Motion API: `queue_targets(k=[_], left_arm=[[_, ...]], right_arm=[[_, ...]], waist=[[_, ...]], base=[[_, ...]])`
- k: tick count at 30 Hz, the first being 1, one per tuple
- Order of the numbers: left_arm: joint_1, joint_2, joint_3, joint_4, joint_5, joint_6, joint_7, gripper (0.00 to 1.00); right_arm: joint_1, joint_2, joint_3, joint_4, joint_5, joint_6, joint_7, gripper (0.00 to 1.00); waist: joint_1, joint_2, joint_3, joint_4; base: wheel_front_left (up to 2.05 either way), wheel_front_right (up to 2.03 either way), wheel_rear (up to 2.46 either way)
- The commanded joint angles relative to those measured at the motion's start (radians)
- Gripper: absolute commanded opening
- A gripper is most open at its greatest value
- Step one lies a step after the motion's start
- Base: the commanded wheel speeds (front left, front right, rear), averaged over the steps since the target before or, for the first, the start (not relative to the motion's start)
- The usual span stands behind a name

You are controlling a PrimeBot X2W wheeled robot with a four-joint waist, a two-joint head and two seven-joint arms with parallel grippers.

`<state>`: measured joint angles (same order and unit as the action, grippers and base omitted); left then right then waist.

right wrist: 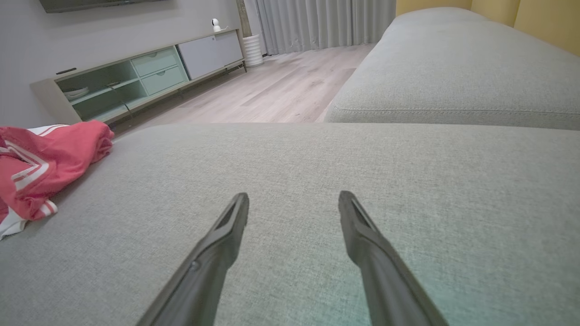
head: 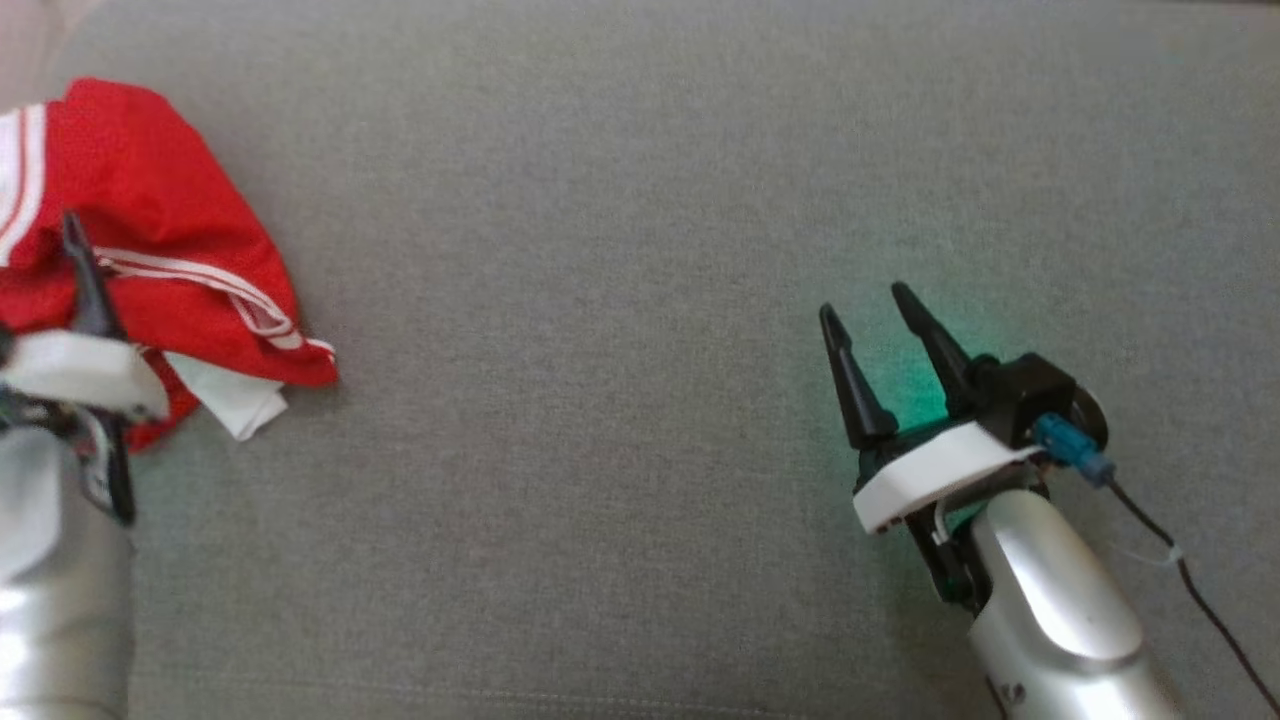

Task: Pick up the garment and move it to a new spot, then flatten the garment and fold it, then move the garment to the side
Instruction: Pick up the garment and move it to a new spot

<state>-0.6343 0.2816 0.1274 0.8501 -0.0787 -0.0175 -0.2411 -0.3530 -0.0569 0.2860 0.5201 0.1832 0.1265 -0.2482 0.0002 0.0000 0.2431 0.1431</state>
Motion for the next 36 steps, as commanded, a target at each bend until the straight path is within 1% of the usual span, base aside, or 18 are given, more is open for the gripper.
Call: queue_targets(k=[1, 3, 7, 10, 15, 16, 17, 21, 25, 31, 36], left_arm=[[-0.065, 0.068, 0.032, 0.006, -0.005, 0.007, 0.015, 1.00], [-0.110, 0.089, 0.040, 0.057, -0.017, 0.007, 0.045, 1.00], [-0.155, 0.109, 0.037, 0.120, -0.021, 0.011, 0.076, 1.00], [-0.185, 0.115, 0.023, 0.158, -0.014, 0.014, 0.089, 1.00], [-0.215, 0.107, 0.010, 0.210, -0.013, 0.022, 0.104, 1.00], [-0.221, 0.104, 0.008, 0.223, -0.014, 0.023, 0.107, 0.53], [-0.226, 0.100, 0.004, 0.232, -0.014, 0.022, 0.104, 0.00], [-0.247, 0.083, -0.016, 0.257, -0.011, 0.012, 0.077, 0.00], [-0.281, 0.072, -0.045, 0.242, 0.002, 0.000, 0.024, 0.00], [-0.343, 0.040, -0.109, 0.164, 0.031, -0.042, -0.014, 0.00], [-0.363, -0.005, -0.158, 0.060, 0.038, -0.073, -0.020, 0.00]], right_arm=[[-0.034, -0.004, 0.027, -0.041, -0.004, 0.004, -0.014, 1.00], [-0.041, -0.015, 0.034, -0.054, -0.003, 0.004, -0.014, 1.00], [-0.053, -0.033, 0.051, -0.075, -0.005, 0.004, -0.014, 1.00], [-0.066, -0.044, 0.068, -0.090, -0.004, 0.004, -0.014, 1.00], [-0.077, -0.050, 0.087, -0.101, 0.000, 0.004, -0.014, 1.00], [-0.077, -0.049, 0.090, -0.103, 0.001, 0.004, -0.014, 1.00], [-0.076, -0.049, 0.091, -0.105, 0.002, 0.004, -0.014, 1.00], [-0.071, -0.058, 0.093, -0.107, 0.008, 0.004, -0.014, 1.00], [-0.059, -0.060, 0.090, -0.102, 0.014, 0.004, -0.014, 1.00], [-0.021, -0.042, 0.082, -0.089, 0.030, 0.004, -0.014, 1.00], [0.019, -0.022, 0.071, -0.081, 0.045, 0.004, -0.014, 1.00]], waist=[[-0.0002, 0.0000, 0.047, -0.020], [-0.0002, 0.0000, 0.077, -0.022], [-0.0002, 0.0000, 0.113, -0.016], [-0.0002, 0.0000, 0.137, -0.009], [-0.0002, 0.0000, 0.157, 0.000], [-0.0002, 0.0000, 0.160, 0.002], [-0.0002, 0.0000, 0.161, 0.004], [-0.0002, 0.0000, 0.156, 0.020], [-0.0002, 0.0000, 0.130, 0.035], [-0.0002, 0.0000, 0.056, 0.036], [-0.0002, 0.0000, -0.015, -0.004]], base=[[0.00, 0.00, 0.00], [0.00, 0.00, 0.00], [0.00, 0.00, 0.00], [0.00, 0.00, 0.00], [0.00, 0.00, 0.00], [0.00, 0.00, 0.00], [0.00, 0.00, 0.00], [0.00, 0.00, 0.00], [0.00, 0.00, 0.00], [0.00, 0.00, 0.00], [0.00, 0.00, 0.00]])
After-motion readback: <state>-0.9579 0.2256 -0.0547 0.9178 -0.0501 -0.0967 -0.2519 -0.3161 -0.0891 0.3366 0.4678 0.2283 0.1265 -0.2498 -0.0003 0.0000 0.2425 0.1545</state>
